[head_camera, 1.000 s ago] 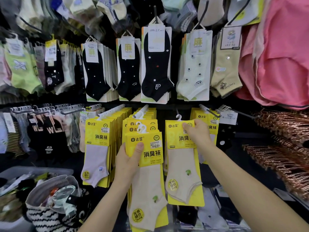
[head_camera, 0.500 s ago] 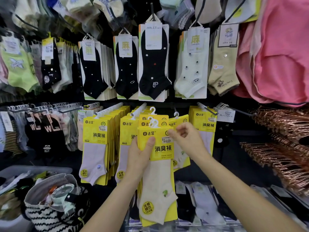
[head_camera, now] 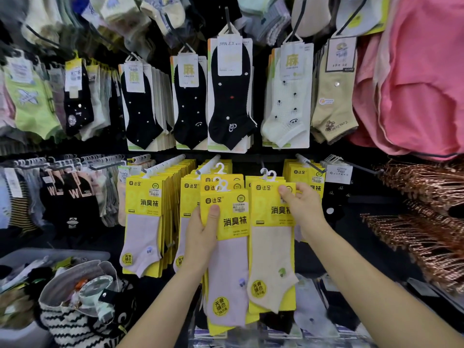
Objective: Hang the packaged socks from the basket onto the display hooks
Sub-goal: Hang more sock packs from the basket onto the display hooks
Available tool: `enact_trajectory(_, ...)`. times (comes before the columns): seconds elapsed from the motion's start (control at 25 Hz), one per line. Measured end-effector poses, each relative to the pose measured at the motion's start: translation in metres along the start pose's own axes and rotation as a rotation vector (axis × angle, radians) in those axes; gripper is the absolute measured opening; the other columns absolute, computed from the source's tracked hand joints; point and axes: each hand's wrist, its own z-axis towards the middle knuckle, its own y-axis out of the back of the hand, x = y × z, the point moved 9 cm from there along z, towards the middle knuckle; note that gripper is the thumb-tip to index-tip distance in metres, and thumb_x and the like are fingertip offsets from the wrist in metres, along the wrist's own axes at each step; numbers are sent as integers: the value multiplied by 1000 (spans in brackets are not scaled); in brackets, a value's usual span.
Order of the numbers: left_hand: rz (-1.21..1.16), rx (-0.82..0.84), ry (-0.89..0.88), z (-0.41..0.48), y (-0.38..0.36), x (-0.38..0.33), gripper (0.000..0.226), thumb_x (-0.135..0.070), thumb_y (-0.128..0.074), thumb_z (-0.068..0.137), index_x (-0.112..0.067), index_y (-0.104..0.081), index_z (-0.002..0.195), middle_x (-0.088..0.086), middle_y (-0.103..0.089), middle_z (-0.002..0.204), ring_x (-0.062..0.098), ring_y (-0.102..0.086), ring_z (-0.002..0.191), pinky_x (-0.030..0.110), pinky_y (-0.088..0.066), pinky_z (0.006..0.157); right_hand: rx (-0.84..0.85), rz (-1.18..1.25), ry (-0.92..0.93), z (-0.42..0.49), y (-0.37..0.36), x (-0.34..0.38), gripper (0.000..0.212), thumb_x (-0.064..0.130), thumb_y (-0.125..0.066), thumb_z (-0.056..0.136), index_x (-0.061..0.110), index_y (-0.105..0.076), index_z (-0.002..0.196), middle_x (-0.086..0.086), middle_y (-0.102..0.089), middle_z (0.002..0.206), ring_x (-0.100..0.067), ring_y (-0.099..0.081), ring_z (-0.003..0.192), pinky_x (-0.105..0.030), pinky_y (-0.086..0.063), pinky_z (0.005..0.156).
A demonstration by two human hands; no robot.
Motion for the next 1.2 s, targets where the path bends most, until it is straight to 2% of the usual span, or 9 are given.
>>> enact_trajectory(0.16, -1, -64, -10, 4, 23, 0, 26, -30, -47, 95, -16, -56, 114, -10, -65, 100, -6, -63, 84, 6, -48, 62, -65, -71, -2, 21, 5, -3, 16, 25, -59, 89, 10, -58, 84, -4, -63, 74, -26, -63, 78, -43, -54, 73)
enact_trajectory(0.36, 38, -70, -3, 4, 30, -4, 12, -33, -48, 93, -26, -55, 100, -15, -64, 92, -17, -61, 74, 2, -45, 56, -66, -300, 45, 36, -15, -6, 23, 32, -60, 88, 10, -55, 94, -10, -65, 92, -27, -62, 86, -38, -53, 69)
enact_trajectory(0.44, 30, -48, -3, 4, 26, -5, 13, -34, -48, 92, -28, -57, 100, -14, -66, 94, -14, -62, 77, 3, -46, 57, -87, -350, 58, 37, -16, -9, 21, 32, -60, 88, 13, -52, 92, -8, -62, 87, -22, -58, 77, -28, -44, 55)
enact_trajectory(0.56, 32, -35, -24, 4, 19, -9, 12, -32, -48, 93, -29, -56, 101, -13, -66, 97, -11, -63, 82, 6, -47, 62, -89, -361, 43, 35, -14, -13, 25, 33, -60, 88, 11, -52, 99, -4, -55, 81, -12, -48, 65, -22, -38, 54)
enact_trajectory(0.72, 11, -11, -21, 0, 5, -12, 6, -29, -47, 95, -33, -52, 95, -18, -62, 97, -17, -60, 82, 3, -46, 62, -147, -454, 149, 23, -4, 3, 29, 32, -61, 86, 10, -53, 104, 2, -52, 85, -17, -51, 79, -31, -42, 63)
enact_trajectory(0.88, -14, 6, -14, 0, -13, -10, 7, -31, -47, 95, -33, -53, 98, -18, -62, 100, -19, -58, 84, 2, -45, 64, 94, -215, 196, -12, -30, 11, 29, 45, -69, 76, 26, -48, 82, 6, -52, 79, -10, -50, 74, -20, -43, 64)
enact_trajectory(0.96, -23, 21, -6, -1, -24, -9, 6, -31, -50, 94, -34, -53, 97, -20, -61, 98, -22, -56, 82, 0, -43, 63, 176, -301, 178, -22, -44, 8, 34, 48, -72, 72, 27, -46, 74, 8, -50, 72, -8, -47, 67, -26, -41, 62)
enact_trajectory(1.04, -25, 42, -1, -2, -33, -9, 6, -29, -53, 93, -35, -52, 94, -23, -59, 96, -25, -54, 80, -2, -41, 61, 134, -300, 208, -22, -38, 12, 32, 41, -72, 75, 22, -47, 68, 5, -54, 67, -10, -48, 63, -32, -42, 60)
enact_trajectory(1.2, -31, 74, 24, -4, -37, 1, 10, -33, -42, 97, -35, -51, 102, -22, -58, 105, -21, -54, 90, 1, -43, 71, 130, -109, 105, -13, -21, 4, 14, 29, -68, 83, 20, -57, 84, -6, -71, 85, -21, -68, 81, -44, -56, 73)
